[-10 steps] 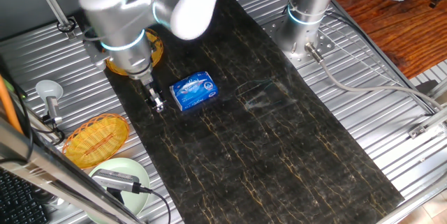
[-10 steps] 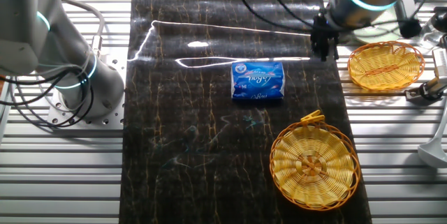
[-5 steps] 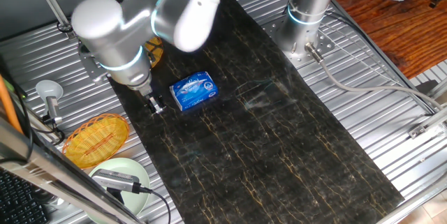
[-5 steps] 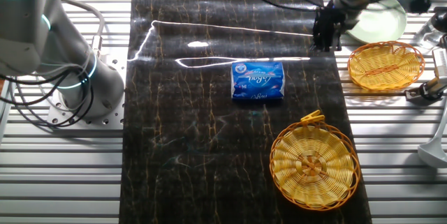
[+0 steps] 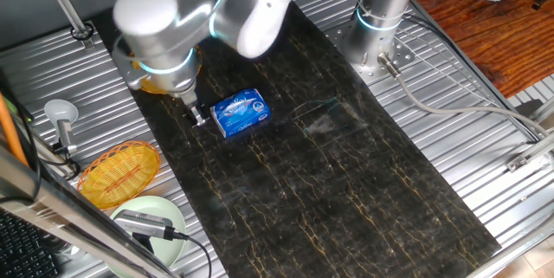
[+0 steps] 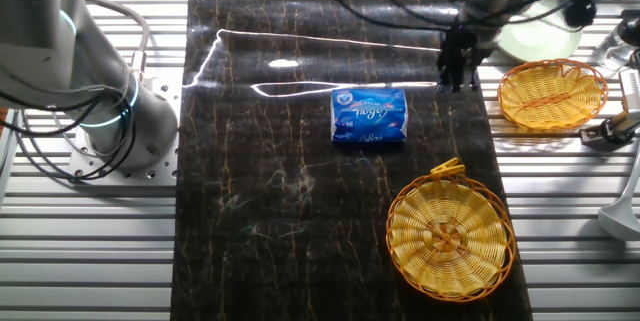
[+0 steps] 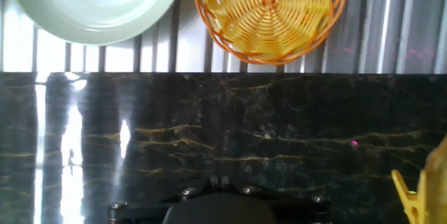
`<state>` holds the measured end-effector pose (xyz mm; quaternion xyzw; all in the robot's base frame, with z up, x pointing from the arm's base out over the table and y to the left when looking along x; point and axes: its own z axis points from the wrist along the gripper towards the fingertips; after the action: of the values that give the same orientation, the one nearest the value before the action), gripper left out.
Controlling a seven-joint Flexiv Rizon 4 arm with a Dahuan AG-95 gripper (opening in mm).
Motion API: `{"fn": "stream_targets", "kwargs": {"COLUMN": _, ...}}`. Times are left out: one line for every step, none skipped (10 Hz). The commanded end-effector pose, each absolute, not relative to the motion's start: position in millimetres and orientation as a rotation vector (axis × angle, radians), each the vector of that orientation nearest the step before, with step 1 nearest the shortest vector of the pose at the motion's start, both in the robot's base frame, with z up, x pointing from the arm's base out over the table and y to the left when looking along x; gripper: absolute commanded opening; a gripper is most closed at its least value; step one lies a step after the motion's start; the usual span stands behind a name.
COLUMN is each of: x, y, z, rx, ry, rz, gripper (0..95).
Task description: Use a clamp
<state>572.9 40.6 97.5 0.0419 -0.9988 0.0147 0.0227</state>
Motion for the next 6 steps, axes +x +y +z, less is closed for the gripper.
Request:
{"fn": "stream_targets", "kwargs": {"x": 575.0, "y": 41.0, "z": 96.4, "rx": 0.123, "ry": -3.06, "rz": -0.018, "gripper": 0.0}}
{"fn": "stream_targets", "kwargs": {"x": 574.9, "y": 41.0, "z": 96.4, "rx": 0.119, "ry": -3.058, "rz": -0.012, "gripper": 0.0}}
{"fn": "stream_targets", "kwargs": {"x": 574.9, "y": 40.7, "z": 96.2, "rx": 0.109, "ry": -3.055, "rz": -0.012, "gripper": 0.0}}
{"fn": "stream_targets", "kwargs": {"x": 574.0, "y": 39.1, "z": 95.0, "rx": 0.107, "ry": -3.052, "rz": -0.015, "gripper": 0.0}}
{"fn": "stream_targets", "kwargs": {"x": 574.1, "y": 39.1, "z": 94.9, "rx": 0.104, "ry": -3.046, "rz": -0.015, "gripper": 0.0}}
{"fn": "stream_targets", "kwargs": {"x": 573.7, "y": 38.4, "z": 94.4, "rx": 0.092, "ry": -3.039, "rz": -0.018, "gripper": 0.0}}
